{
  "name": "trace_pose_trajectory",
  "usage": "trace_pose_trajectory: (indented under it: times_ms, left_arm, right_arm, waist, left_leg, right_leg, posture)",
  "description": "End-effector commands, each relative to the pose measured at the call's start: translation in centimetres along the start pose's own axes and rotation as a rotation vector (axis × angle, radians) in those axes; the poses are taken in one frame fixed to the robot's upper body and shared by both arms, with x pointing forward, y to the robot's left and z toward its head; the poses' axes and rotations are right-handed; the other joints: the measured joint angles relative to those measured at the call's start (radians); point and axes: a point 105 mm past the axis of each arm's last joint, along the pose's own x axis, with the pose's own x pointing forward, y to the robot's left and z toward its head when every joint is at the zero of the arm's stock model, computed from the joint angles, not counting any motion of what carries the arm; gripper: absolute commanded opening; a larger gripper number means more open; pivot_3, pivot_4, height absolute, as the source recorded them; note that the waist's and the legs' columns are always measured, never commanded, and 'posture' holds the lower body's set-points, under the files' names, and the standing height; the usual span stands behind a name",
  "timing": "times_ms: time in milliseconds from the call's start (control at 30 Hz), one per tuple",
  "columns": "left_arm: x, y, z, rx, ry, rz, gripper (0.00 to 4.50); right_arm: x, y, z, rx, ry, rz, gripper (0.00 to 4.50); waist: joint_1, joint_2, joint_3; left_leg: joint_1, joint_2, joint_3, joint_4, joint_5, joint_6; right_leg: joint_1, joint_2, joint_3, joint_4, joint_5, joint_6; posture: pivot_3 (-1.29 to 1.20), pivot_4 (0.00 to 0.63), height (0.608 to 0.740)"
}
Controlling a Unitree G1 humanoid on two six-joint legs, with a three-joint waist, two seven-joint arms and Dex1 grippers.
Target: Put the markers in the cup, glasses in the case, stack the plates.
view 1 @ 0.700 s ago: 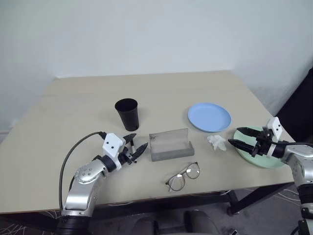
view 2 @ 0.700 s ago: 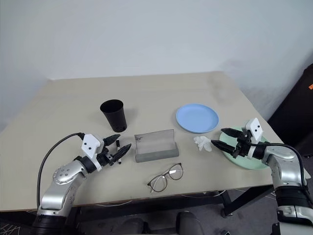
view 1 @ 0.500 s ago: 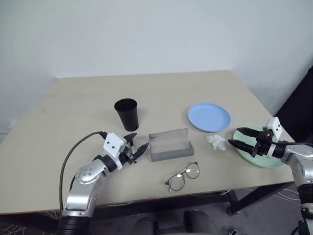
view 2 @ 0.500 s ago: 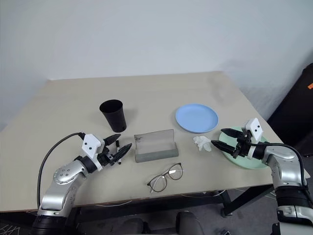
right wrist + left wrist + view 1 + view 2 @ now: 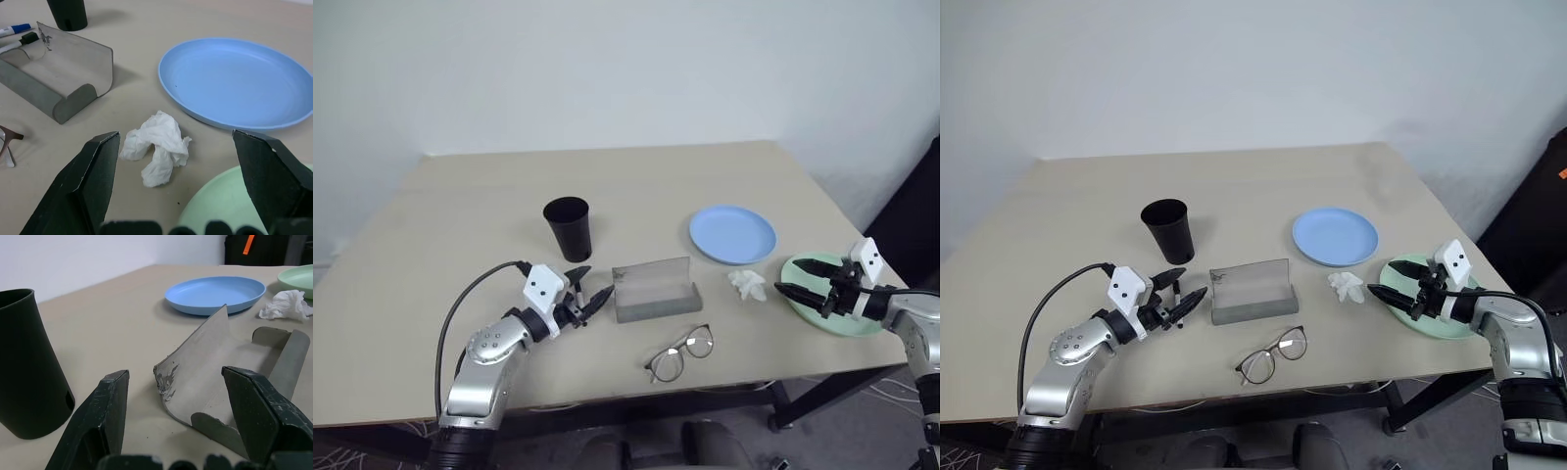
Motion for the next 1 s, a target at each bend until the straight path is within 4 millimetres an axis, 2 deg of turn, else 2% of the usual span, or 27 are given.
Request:
trace_pose_trajectory:
  times_ms: [33, 100, 333, 433, 733, 1000]
  left_arm:
    - [0.4, 0.0, 1.4, 0.029, -0.049, -0.024, 3.18]
    - [0.6, -0.2, 1.9, 0.016, -0.064, -0.046, 3.18]
    - [1.2, -0.1, 1.6, 0.025, -0.051, -0.066, 3.18]
    - [1.4, -0.7, 1.5, 0.011, -0.051, -0.101, 3.18]
    - [1.5, -3.3, 1.8, -0.013, -0.024, -0.309, 3.18]
    - [2.6, -4.1, 2.8, 0.005, -0.063, -0.331, 3.18]
  right_arm:
    - [-0.4, -0.1, 1.0, -0.039, 0.000, -0.028, 3.99]
    - [-0.4, 0.1, 0.9, -0.053, 0.026, -0.027, 3.99]
    - [-0.7, 0.4, 1.7, -0.060, 0.033, -0.023, 3.99]
    - [-0.5, 0.7, 1.8, -0.066, 0.045, -0.015, 3.99]
    - [-0.4, 0.2, 1.0, -0.099, 0.170, -0.037, 3.99]
    - [-0.5, -1.1, -0.6, -0.103, 0.336, -0.093, 3.99]
  waist:
    - [0.000, 0.000, 0.000]
    - [0.000, 0.000, 0.000]
    - [0.000, 0.000, 0.000]
    - [0.000, 0.000, 0.000]
    - [0.000, 0.000, 0.000]
    - [0.000, 0.000, 0.000]
  left_leg:
    - [0.000, 0.000, 0.000, 0.000, 0.000, 0.000]
    - [0.000, 0.000, 0.000, 0.000, -0.001, -0.001]
    - [0.000, 0.000, 0.000, 0.001, -0.001, -0.001]
    - [0.000, 0.000, 0.000, 0.001, -0.001, -0.001]
    - [0.000, 0.000, 0.000, 0.001, -0.001, -0.001]
    - [0.000, 0.000, 0.000, 0.002, -0.001, -0.001]
  right_leg:
    - [0.000, 0.000, 0.000, 0.000, 0.000, 0.000]
    - [0.000, 0.000, 0.000, 0.000, 0.000, 0.000]
    - [0.000, 0.000, 0.000, 0.000, 0.000, 0.000]
    - [0.000, 0.000, 0.000, 0.000, 0.000, 0.000]
    - [0.000, 0.000, 0.000, 0.000, 0.000, 0.000]
    - [0.000, 0.000, 0.000, 0.000, 0.000, 0.000]
  posture:
    - [0.00, 0.000, 0.740]
    - [0.00, 0.000, 0.740]
    - [0.00, 0.000, 0.740]
    - [0.00, 0.000, 0.740]
    - [0.00, 0.000, 0.740]
    - [0.00, 0.000, 0.740]
